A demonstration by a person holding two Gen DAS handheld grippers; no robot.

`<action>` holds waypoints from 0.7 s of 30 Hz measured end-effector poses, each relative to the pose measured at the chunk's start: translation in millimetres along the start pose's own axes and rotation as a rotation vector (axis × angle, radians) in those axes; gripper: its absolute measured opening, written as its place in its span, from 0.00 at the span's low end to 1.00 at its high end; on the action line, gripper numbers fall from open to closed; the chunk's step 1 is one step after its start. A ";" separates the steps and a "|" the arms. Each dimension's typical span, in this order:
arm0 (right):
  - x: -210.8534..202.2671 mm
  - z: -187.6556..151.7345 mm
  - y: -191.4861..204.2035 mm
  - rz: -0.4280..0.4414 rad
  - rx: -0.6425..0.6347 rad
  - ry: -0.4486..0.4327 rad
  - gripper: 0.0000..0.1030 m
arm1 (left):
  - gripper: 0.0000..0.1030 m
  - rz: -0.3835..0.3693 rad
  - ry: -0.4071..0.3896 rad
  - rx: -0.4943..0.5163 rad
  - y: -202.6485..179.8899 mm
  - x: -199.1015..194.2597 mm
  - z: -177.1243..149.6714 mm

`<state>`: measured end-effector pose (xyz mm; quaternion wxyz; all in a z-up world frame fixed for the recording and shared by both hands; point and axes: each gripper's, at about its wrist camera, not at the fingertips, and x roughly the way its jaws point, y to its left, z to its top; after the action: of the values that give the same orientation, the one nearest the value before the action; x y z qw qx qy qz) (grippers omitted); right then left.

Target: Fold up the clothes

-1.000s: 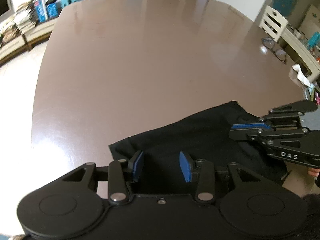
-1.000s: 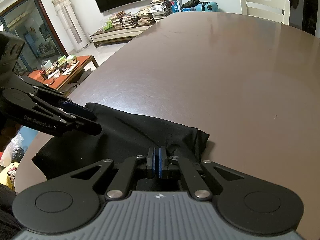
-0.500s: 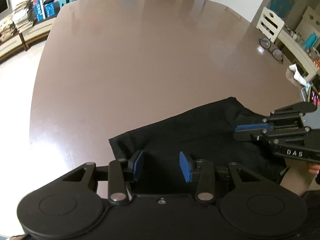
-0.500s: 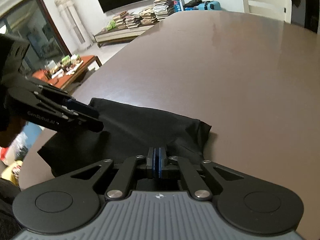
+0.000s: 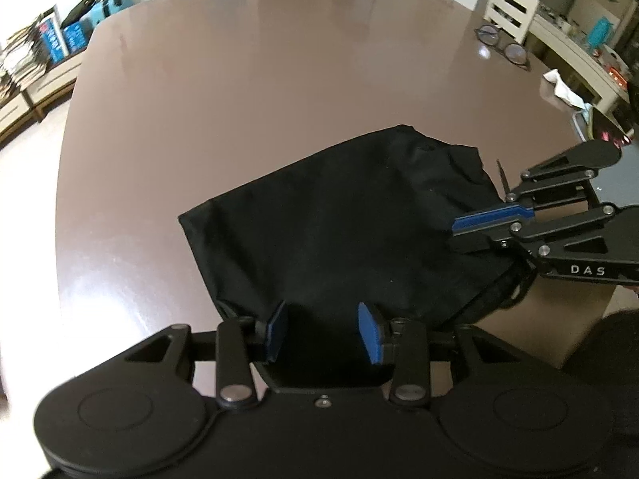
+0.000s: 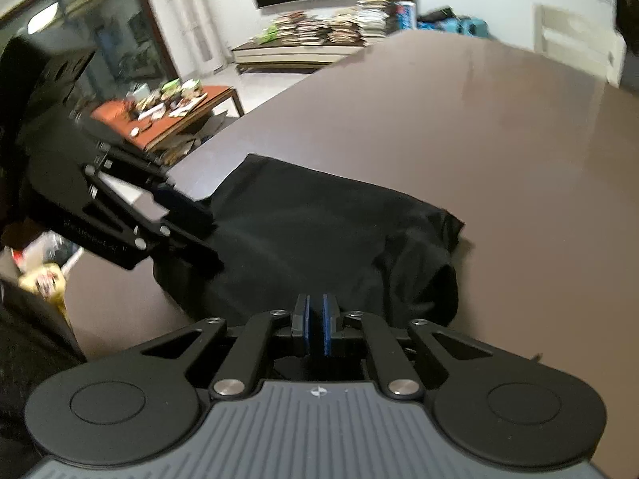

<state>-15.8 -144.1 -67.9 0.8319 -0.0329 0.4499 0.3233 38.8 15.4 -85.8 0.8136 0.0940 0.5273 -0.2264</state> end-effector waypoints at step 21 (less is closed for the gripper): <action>3.1 -3.6 0.8 -0.027 0.026 -0.011 0.03 | 0.49 0.061 -0.001 -0.036 -4.6 0.2 0.1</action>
<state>-17.7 -143.1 -72.3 0.8389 -0.0264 0.4491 0.3063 36.9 11.3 -85.5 0.8218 0.0955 0.5279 -0.1920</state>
